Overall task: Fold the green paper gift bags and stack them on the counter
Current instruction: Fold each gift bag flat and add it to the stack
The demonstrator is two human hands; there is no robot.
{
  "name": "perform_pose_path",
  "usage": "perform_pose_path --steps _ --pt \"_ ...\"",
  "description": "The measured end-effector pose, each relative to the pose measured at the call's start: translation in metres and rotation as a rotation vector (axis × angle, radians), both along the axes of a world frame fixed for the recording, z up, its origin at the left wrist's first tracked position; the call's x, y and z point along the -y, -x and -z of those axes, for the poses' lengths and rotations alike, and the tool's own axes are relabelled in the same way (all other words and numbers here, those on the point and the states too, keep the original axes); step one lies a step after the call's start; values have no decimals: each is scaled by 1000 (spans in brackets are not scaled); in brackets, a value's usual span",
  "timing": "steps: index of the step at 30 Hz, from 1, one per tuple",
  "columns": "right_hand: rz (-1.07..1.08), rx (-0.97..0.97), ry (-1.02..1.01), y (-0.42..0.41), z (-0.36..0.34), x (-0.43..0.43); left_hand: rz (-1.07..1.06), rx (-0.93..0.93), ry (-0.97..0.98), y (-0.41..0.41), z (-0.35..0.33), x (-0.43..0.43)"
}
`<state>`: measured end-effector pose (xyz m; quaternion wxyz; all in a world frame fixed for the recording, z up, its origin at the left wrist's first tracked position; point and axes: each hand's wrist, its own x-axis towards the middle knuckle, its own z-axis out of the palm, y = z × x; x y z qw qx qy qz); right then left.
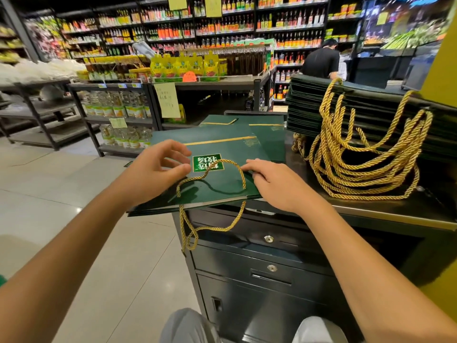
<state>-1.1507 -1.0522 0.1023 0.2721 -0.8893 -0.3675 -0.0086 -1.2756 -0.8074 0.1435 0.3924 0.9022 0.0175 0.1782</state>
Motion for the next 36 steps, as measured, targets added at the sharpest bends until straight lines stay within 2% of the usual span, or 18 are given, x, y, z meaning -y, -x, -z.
perform_pose_path --steps 4,8,13,16,17,19,25,28,30,33,36 --pt "-2 20 -3 2 -1 0 -94 -90 -81 22 2 -16" --pt "-4 34 -5 3 -2 -1 -84 -150 -331 34 3 -15" --pt "5 30 -5 2 -1 -1 -44 -118 -394 30 7 3" --pt "3 26 6 0 0 -1 -42 -158 -362 26 7 0" --pt "1 28 9 1 0 -1 -38 -161 -320 26 7 0" --pt "-3 29 9 2 0 -1 -36 -109 -117 26 9 -1" --pt "2 36 9 3 -2 -1 -81 63 733 32 -10 -19" --pt "10 40 -3 4 -1 -1 -66 118 884 33 -16 -27" --pt "11 41 -3 5 -3 -1 -51 109 861 34 -16 -26" --pt "9 42 -6 7 -4 -1 -105 91 712 33 -10 -26" --pt "22 41 -47 7 -4 -1 -283 179 316 27 3 -28"
